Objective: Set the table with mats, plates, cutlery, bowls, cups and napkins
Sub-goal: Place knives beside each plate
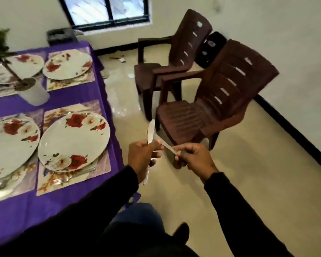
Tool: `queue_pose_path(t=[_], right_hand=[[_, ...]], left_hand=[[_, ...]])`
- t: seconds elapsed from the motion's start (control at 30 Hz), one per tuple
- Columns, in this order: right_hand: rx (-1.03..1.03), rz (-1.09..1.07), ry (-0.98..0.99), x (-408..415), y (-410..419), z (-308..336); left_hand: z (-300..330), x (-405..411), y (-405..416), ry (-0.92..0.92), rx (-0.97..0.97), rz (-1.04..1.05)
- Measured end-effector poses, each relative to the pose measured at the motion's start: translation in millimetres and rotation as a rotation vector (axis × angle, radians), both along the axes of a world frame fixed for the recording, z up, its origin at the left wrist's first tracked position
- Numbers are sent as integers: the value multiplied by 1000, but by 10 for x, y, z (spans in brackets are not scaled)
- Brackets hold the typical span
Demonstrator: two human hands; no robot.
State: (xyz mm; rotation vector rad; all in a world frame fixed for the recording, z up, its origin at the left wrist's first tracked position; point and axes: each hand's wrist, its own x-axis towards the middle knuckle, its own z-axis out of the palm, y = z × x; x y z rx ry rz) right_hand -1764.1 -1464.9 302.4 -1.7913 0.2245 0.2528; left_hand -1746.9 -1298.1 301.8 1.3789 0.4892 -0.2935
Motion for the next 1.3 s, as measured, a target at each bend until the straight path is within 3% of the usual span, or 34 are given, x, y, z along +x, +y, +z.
queue_pose_path(t=[0.33, 0.77, 1.3], right_hand=[[42, 368, 8, 1137, 360, 20], [-113, 639, -51, 2457, 1104, 31], [-306, 831, -157, 4039, 3057, -591]], left_hand=[[17, 579, 252, -20, 53, 443], [-107, 1504, 777, 7, -74, 757], [-522, 2389, 1776, 132, -242, 1220]])
